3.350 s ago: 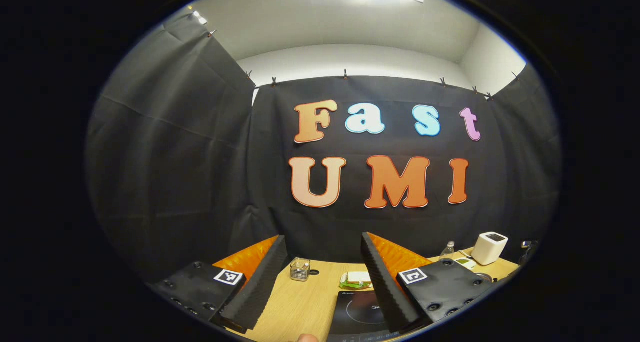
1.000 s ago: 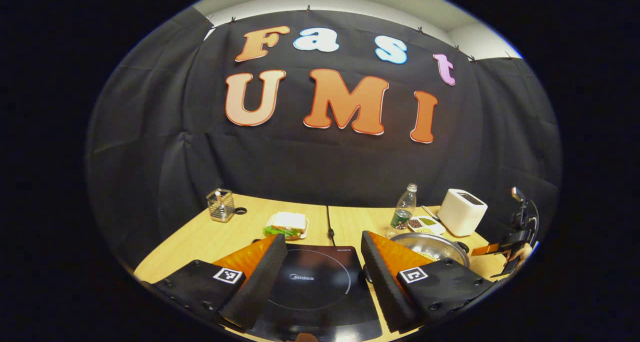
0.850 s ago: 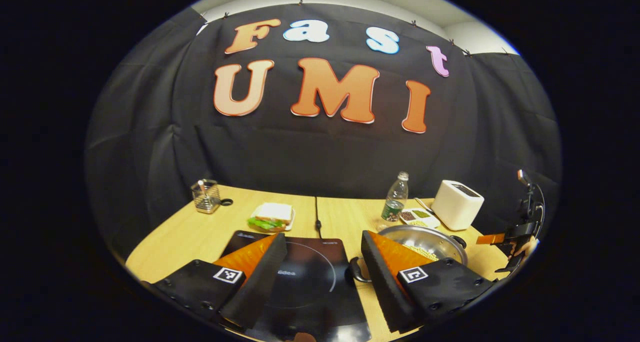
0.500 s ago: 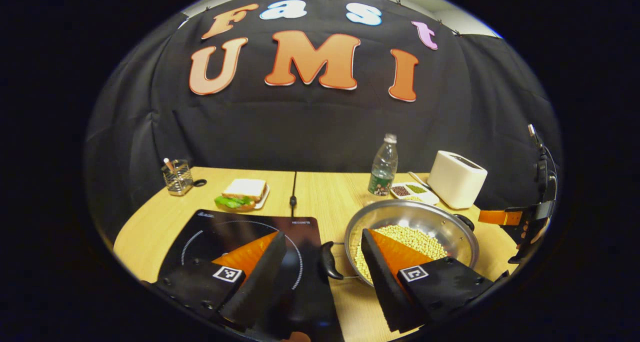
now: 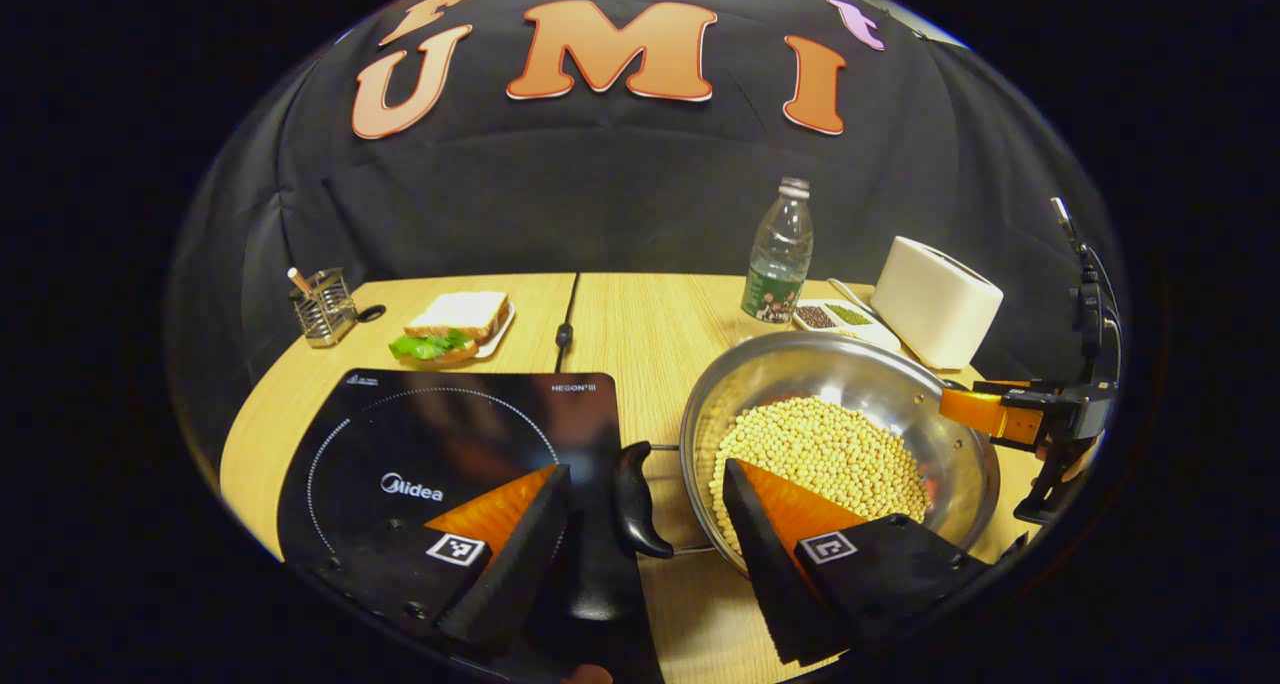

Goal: First push the handle of the pot to place it horizontally, then grasp the pot with both hands and set it on the induction cooktop.

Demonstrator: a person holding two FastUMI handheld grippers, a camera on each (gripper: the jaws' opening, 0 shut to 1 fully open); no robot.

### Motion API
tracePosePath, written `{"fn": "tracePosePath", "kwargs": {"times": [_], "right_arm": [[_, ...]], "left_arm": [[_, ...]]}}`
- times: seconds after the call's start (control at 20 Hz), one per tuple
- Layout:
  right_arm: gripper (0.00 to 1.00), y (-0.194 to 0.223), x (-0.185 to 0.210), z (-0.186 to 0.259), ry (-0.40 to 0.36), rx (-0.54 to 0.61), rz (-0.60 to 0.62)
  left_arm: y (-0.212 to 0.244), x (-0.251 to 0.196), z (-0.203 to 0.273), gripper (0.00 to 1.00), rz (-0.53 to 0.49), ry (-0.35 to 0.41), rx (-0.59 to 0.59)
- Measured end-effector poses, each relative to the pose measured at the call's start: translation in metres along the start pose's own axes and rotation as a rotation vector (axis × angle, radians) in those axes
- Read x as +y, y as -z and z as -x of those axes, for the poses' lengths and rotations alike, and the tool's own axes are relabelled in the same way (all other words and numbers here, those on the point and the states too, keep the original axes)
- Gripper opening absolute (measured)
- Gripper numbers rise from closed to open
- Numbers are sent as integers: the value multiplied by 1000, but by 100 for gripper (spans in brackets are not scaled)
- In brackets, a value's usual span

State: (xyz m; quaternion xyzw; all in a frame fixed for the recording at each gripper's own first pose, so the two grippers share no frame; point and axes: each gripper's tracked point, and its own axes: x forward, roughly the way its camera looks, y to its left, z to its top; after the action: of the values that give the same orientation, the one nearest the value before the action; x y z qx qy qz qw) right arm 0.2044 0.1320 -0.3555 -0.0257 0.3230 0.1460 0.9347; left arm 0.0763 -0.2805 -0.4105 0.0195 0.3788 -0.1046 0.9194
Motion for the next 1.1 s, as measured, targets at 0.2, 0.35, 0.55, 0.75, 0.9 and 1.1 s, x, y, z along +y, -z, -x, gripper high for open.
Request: {"fn": "tracePosePath", "kwargs": {"times": [0.2, 0.35, 0.55, 0.75, 0.9, 1.1], "right_arm": [[89, 12, 1, -12, -16, 52, -30], [69, 19, 2, -17, -24, 82, -56], [54, 19, 4, -16, -30, 77, -59], [46, 18, 3, -10, -22, 73, -109], [46, 14, 3, -2, -13, 60, -112], [46, 4, 7, 15, -13, 39, -135]], "left_arm": [[2, 1, -15, 95, -9, -15, 1], [2, -5, -23, 89, -14, -6, -1], [1, -4, -22, 55, 28, -25, 30], [2, -5, -23, 51, 22, -35, 41], [3, -6, -18, 47, 37, -31, 41], [-10, -5, -3, 49, 45, -26, 29]]}}
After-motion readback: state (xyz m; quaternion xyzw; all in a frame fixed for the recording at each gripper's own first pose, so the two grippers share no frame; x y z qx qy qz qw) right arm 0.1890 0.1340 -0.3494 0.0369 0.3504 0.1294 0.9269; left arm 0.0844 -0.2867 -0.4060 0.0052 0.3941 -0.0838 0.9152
